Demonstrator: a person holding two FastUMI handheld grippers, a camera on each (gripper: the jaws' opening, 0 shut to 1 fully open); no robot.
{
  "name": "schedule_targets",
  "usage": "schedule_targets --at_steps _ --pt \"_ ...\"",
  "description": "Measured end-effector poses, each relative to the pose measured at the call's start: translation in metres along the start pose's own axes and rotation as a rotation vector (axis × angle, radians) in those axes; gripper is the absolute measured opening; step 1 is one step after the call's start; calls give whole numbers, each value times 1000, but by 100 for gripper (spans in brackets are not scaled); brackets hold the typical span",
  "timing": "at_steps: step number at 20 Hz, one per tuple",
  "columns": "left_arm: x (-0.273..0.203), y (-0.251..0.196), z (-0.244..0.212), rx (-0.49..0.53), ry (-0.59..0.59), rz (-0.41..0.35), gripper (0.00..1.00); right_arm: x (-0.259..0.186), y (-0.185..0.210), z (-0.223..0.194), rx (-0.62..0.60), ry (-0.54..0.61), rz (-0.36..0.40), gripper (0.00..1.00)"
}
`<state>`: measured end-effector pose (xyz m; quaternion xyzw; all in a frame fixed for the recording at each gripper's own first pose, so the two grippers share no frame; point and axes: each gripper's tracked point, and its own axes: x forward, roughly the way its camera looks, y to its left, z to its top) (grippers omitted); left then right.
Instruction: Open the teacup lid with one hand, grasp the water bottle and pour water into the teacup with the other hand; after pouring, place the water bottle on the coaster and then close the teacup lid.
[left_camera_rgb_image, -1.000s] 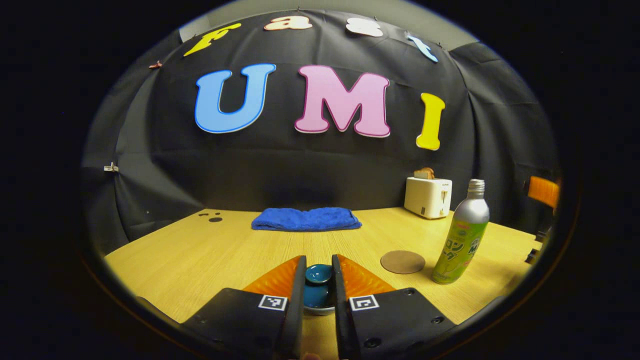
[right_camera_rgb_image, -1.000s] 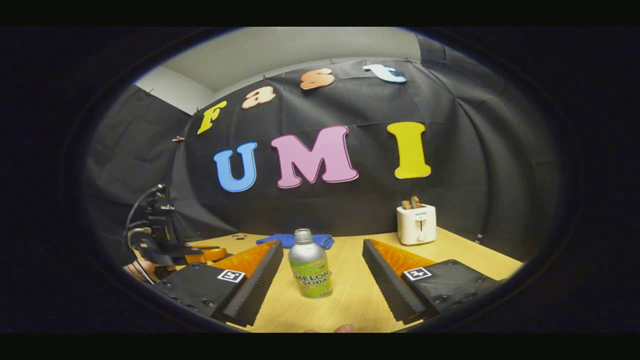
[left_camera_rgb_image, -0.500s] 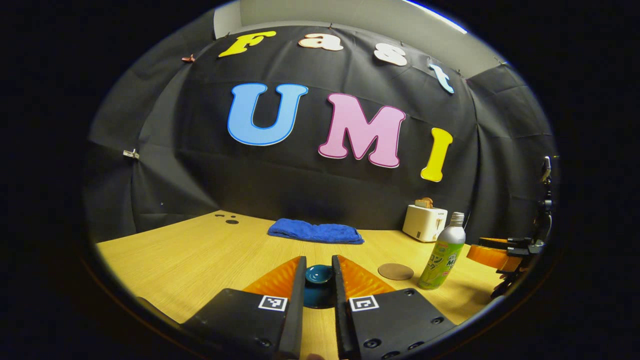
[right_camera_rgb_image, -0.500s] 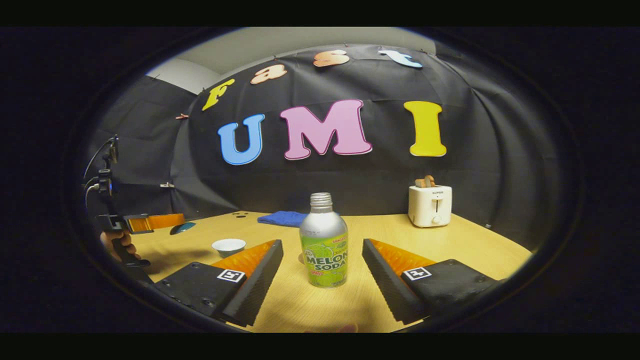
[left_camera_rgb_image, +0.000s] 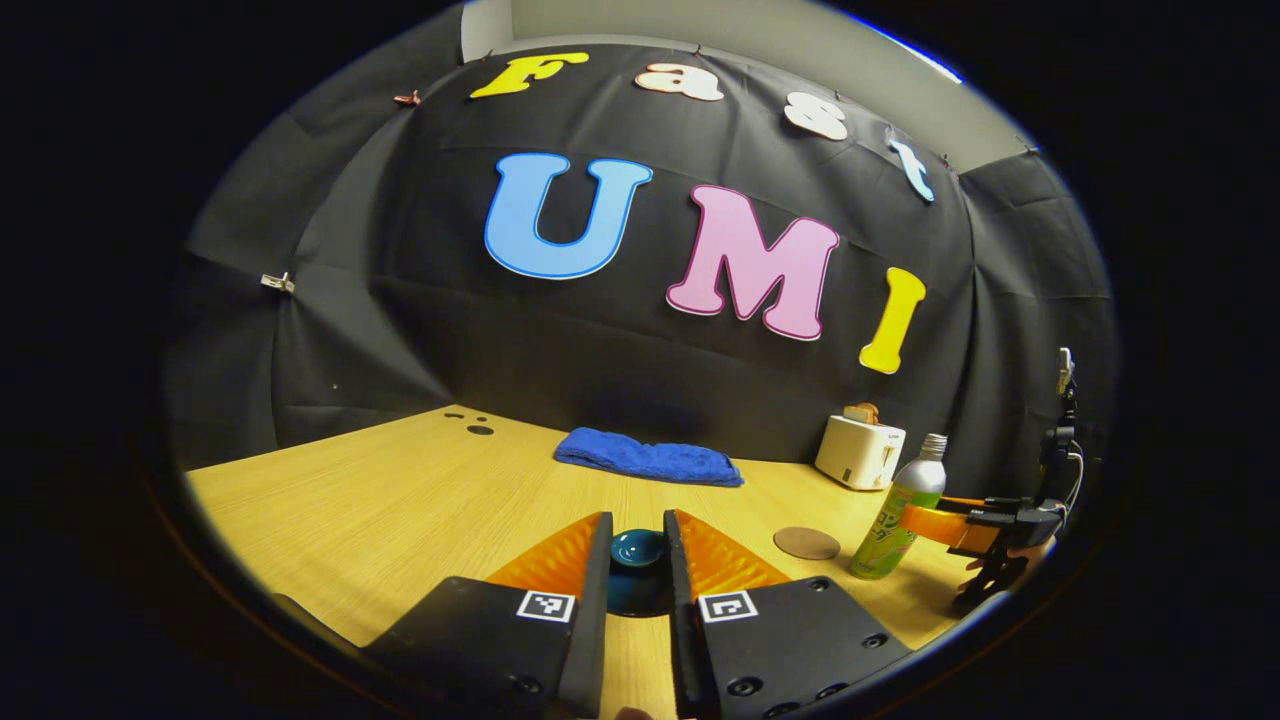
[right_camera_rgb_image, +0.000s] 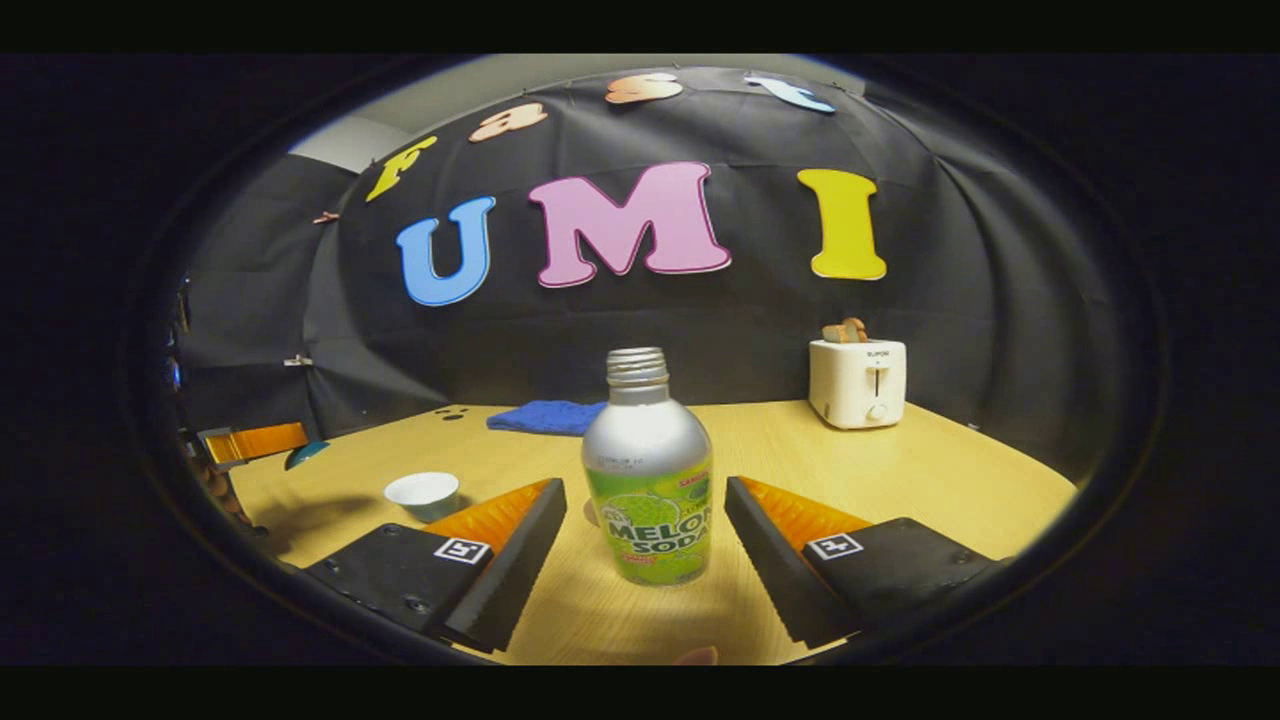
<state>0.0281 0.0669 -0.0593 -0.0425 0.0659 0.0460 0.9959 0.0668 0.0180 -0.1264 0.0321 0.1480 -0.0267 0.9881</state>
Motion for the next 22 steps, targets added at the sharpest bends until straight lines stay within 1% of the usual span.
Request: schedule_targets --at_steps 1,2,3,7,8,9,10,12,15,16,17,19,22 --pt "0 1 0 0 -1 -1 31 3 -1 -1 0 3 -13 99" --pt "0 3 1 4 -4 3 28 7 -2 -3 -2 5 -23 99" --pt "1 6 1 15 -8 12 31 10 -2 -5 -8 9 -33 99" --pt "1 8 2 15 -13 18 31 18 -3 -5 -52 8 -65 98" --pt "1 8 3 19 -13 18 31 16 -2 -2 -60 5 -64 95" --pt "0 8 4 19 -16 17 31 19 -2 -4 -67 6 -59 82" --pt "-1 9 5 16 -17 19 31 20 0 -3 -80 1 -55 82" --pt "-2 10 4 17 -16 21 31 20 -2 4 -141 -26 -70 81" --pt "2 13 1 5 -9 24 31 23 2 22 -310 -63 -104 81" --pt "3 14 2 -5 -7 23 34 25 4 29 -388 -73 -115 81" --pt "2 15 3 -17 -8 24 31 28 9 35 -471 -85 -124 81" --pt "2 21 5 -31 -13 29 31 33 21 45 -639 -112 -133 81" --pt "0 31 9 -28 -17 47 31 45 40 46 -870 -137 -124 81"
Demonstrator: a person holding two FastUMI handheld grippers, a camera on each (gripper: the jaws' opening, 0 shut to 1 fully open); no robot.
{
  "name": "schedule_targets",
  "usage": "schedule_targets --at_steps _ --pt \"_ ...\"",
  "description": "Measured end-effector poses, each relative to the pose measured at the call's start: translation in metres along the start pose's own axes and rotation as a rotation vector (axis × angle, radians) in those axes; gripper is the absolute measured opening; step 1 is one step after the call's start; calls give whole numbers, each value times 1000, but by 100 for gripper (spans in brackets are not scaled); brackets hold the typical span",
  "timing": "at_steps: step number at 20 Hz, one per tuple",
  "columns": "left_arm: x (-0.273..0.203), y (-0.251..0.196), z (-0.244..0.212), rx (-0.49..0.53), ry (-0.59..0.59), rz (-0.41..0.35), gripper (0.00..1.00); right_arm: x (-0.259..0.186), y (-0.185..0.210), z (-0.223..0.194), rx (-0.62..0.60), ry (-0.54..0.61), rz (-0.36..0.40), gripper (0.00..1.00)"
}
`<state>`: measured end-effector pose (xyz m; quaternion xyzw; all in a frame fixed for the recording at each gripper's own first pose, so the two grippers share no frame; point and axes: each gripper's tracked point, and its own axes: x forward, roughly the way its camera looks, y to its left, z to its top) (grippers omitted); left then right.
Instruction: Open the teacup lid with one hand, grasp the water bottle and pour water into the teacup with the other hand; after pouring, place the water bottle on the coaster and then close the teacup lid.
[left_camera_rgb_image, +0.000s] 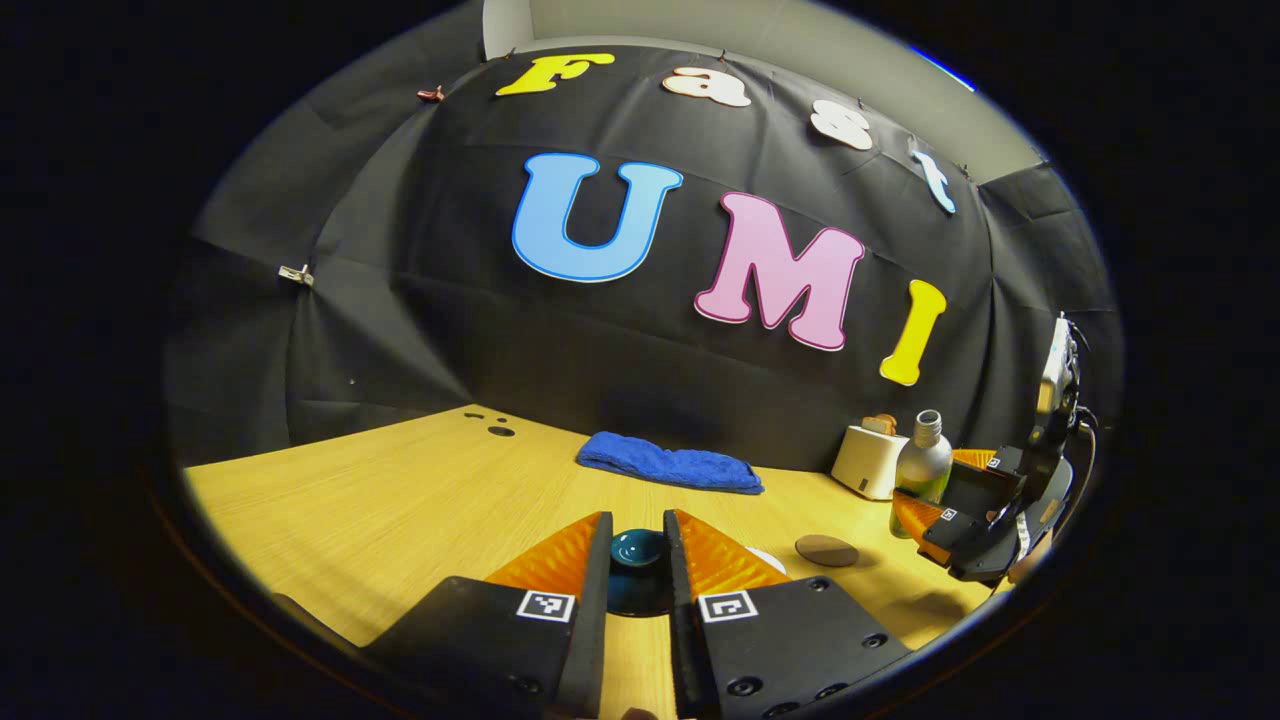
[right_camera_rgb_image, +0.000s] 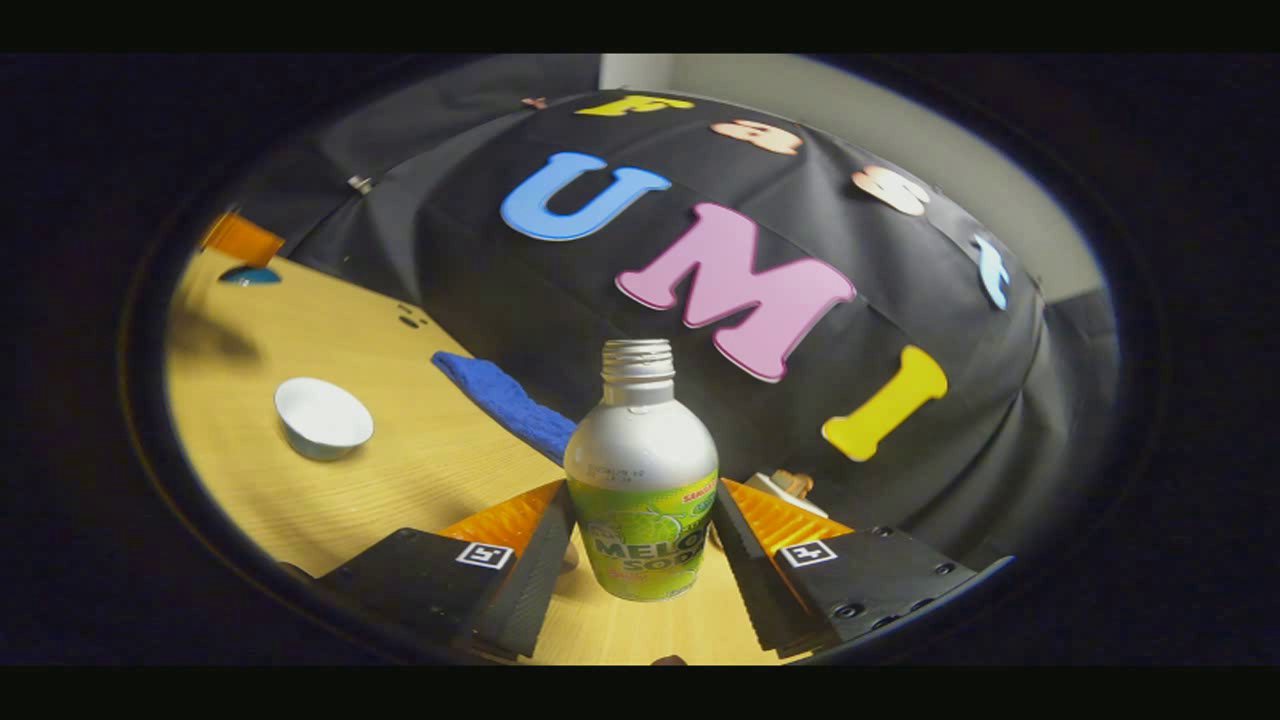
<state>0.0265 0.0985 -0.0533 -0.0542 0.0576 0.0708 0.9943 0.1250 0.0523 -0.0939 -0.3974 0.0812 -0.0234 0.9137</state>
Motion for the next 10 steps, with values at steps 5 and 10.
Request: schedule_targets --at_steps 5,10 --pt "-1 9 5 -20 -6 6 31 7 27 12 -258 -54 39 81" --pt "2 20 -1 -56 22 2 31 11 45 8 -462 -71 58 81"
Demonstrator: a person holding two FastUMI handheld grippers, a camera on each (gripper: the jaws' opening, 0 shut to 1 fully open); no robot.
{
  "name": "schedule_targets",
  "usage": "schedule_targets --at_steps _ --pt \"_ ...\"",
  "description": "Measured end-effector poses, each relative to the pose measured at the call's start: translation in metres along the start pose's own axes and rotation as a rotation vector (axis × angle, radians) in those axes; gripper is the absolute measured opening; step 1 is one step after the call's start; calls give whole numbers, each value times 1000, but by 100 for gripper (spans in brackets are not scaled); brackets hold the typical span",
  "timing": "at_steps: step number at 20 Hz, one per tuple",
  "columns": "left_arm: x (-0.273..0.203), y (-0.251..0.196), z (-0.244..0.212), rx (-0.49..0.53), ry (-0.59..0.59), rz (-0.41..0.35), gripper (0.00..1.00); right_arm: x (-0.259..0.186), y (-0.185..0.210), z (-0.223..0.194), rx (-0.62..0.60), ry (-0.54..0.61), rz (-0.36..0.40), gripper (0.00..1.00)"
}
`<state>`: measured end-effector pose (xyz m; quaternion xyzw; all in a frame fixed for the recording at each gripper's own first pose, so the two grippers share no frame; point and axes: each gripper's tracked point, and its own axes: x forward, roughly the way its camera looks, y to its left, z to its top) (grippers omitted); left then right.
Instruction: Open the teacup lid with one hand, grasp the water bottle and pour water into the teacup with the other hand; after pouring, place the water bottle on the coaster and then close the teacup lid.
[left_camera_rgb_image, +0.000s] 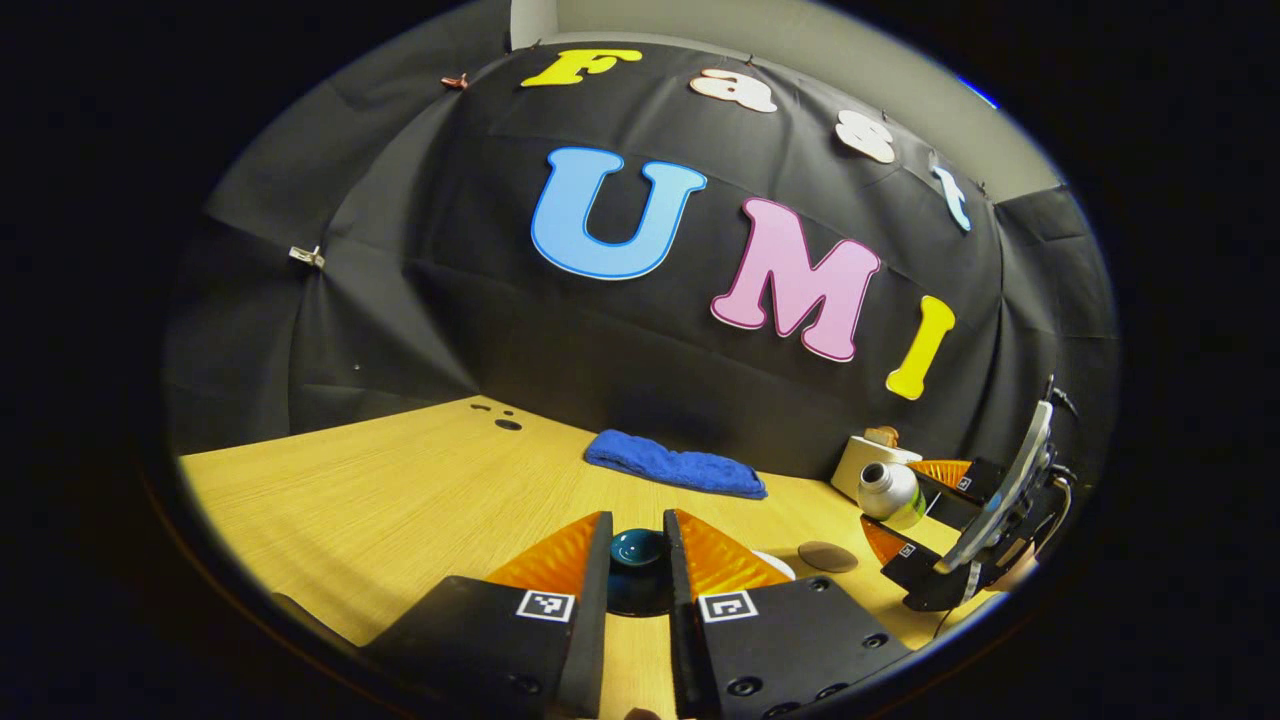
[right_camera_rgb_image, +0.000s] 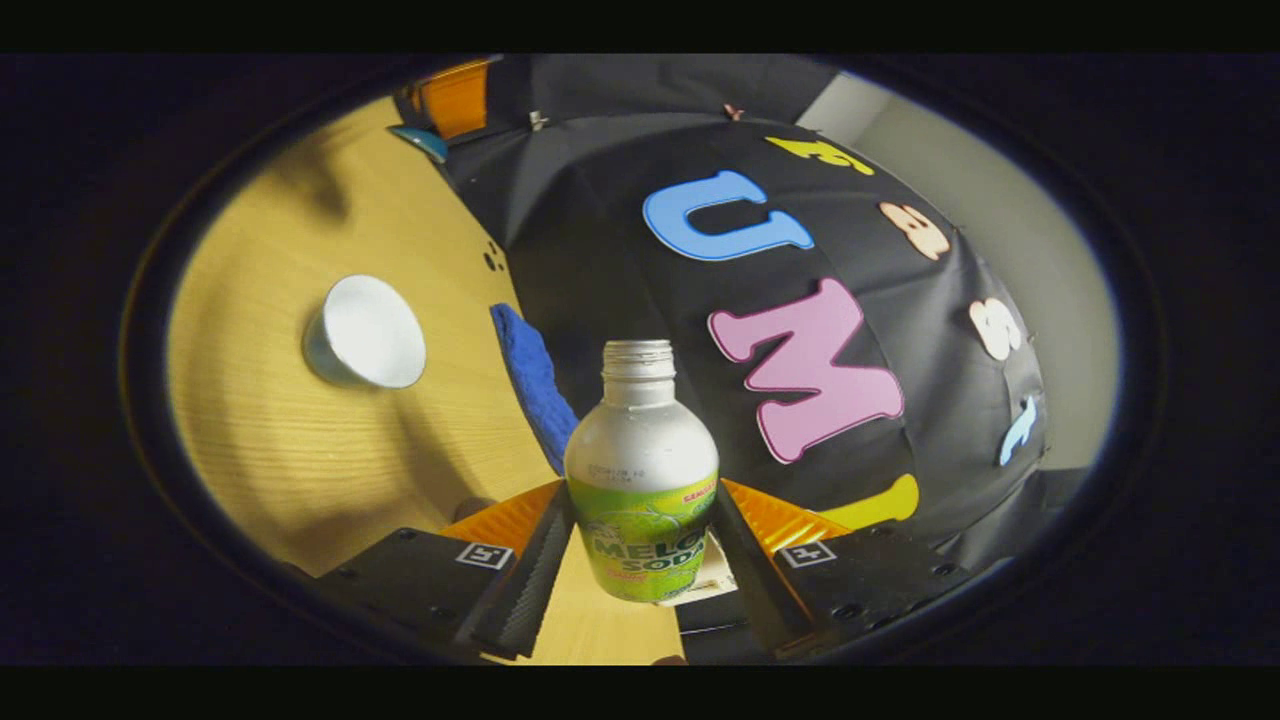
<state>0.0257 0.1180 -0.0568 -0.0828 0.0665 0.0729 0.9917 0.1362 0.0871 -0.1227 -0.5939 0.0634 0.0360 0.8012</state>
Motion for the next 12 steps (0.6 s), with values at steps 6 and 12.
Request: schedule_targets --at_steps 6,12 --pt "0 1 2 9 0 0 31 1 14 11 -172 -30 29 80" --pt "1 4 0 8 5 3 31 2 22 16 -301 -54 47 77"
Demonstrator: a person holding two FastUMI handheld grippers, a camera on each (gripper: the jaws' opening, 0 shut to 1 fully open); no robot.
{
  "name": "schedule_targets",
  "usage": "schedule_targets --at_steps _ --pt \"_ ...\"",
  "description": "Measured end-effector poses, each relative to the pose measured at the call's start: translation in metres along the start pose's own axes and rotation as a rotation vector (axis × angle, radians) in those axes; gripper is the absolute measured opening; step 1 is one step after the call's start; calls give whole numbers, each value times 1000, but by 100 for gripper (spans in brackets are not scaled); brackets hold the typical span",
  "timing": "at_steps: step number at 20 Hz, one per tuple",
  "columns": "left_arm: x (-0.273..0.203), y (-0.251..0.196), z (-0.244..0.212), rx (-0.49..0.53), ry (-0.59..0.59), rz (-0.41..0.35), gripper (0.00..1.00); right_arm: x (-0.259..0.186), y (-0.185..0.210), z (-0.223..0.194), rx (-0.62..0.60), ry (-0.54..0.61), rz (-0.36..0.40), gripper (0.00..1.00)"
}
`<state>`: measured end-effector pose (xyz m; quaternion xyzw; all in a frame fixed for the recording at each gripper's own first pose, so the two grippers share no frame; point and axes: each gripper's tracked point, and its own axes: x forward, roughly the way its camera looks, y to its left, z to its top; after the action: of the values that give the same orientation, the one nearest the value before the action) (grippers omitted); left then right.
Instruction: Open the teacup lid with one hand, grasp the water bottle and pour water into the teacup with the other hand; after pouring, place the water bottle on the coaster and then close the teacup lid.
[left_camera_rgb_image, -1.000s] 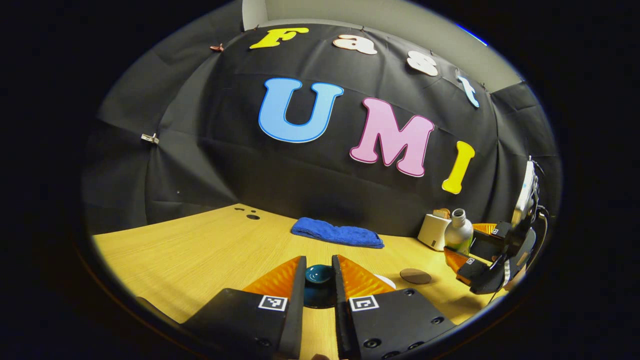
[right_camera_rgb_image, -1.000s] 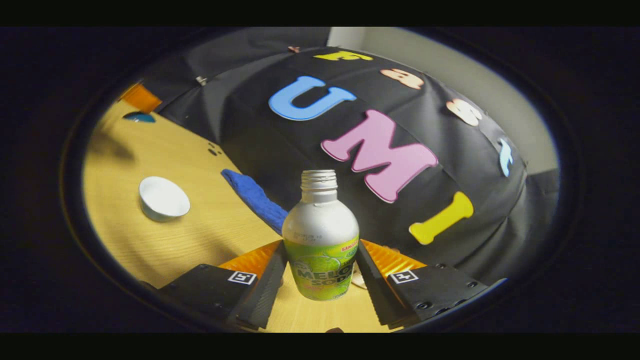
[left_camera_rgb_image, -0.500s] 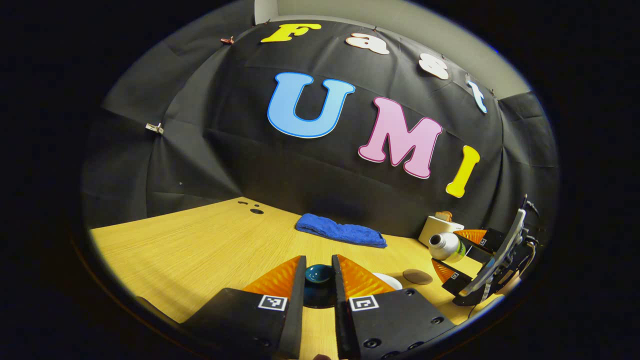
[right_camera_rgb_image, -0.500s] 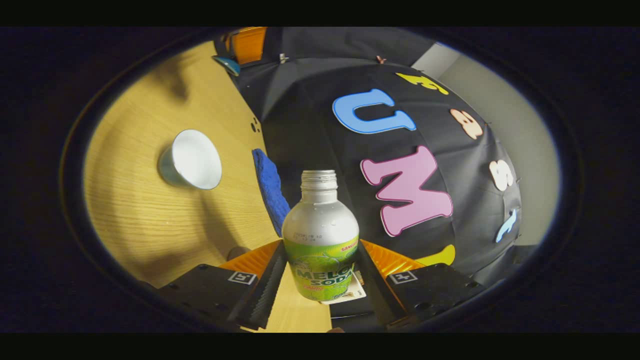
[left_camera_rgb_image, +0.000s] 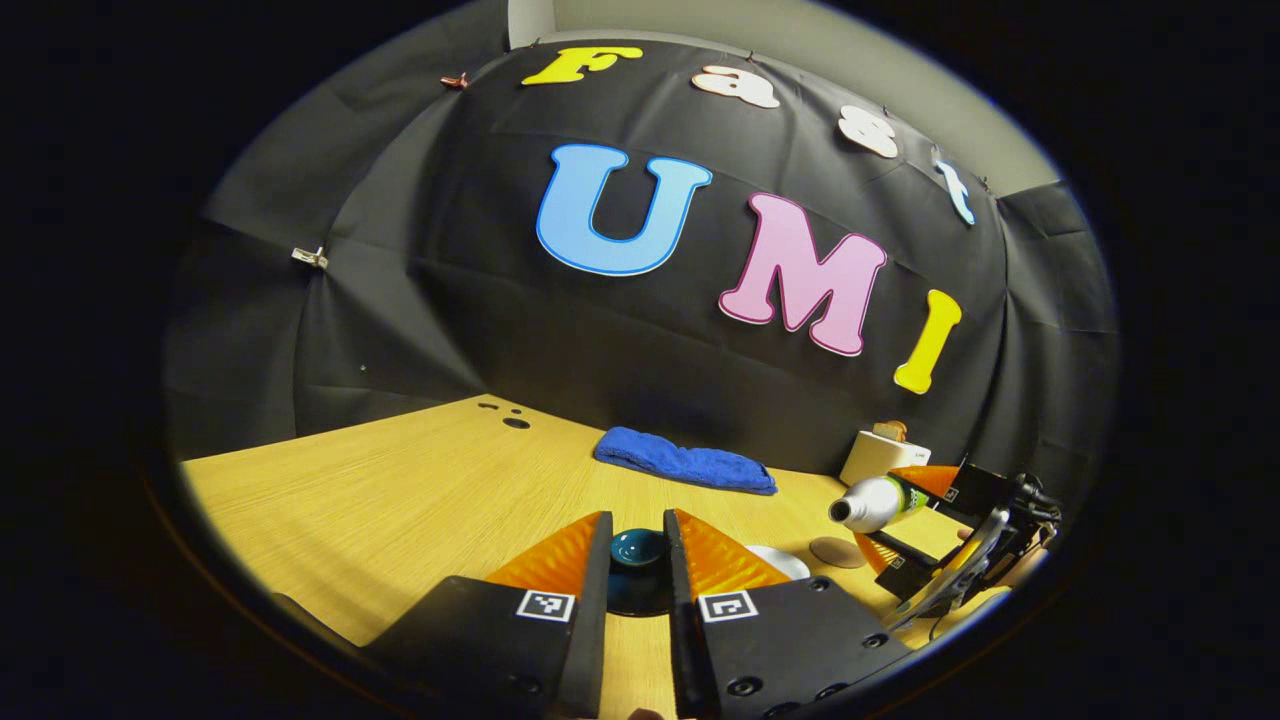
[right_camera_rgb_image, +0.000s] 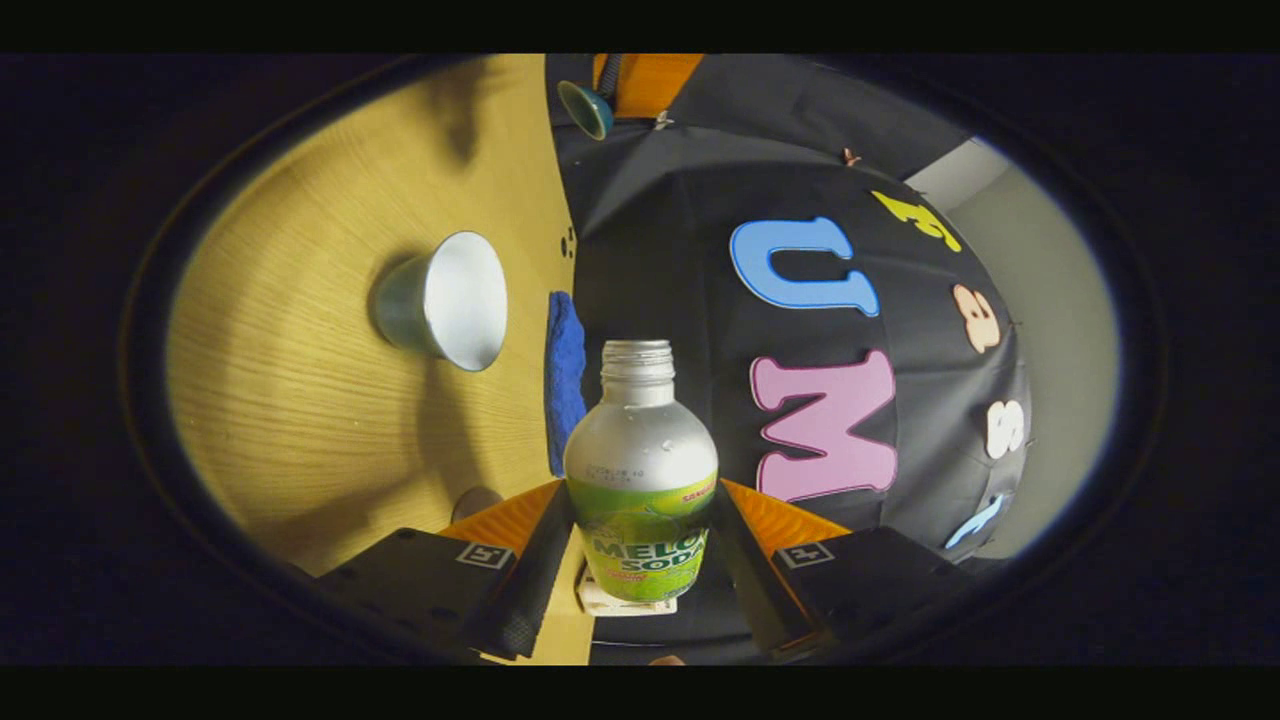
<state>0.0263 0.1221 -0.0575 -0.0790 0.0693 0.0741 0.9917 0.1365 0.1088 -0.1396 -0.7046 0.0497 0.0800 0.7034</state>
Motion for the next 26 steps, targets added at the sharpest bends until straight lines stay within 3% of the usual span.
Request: schedule_targets --at_steps 1,2,3,10,11,15,21,22,26 --pt "0 0 -1 0 1 -1 31 1 1 1 -23 -4 3 80" --pt "0 0 0 0 0 -1 31 1 1 2 -44 -6 8 77" --pt "-1 -1 0 1 0 -2 31 1 2 4 -63 -12 12 81" --pt "0 -1 1 8 -3 -3 31 4 10 2 -174 -9 47 80" --pt "0 -1 0 8 -3 -3 31 5 12 3 -187 -11 51 77" --pt "0 0 1 7 -2 -2 31 6 13 0 -243 -10 59 80" --pt "0 0 -1 6 2 -3 31 9 16 -3 -273 -1 80 80" --pt "0 0 -1 6 4 -3 31 8 16 -2 -274 -2 80 77" --pt "3 0 -5 -1 14 -5 31 6 17 -1 -287 -7 77 80"
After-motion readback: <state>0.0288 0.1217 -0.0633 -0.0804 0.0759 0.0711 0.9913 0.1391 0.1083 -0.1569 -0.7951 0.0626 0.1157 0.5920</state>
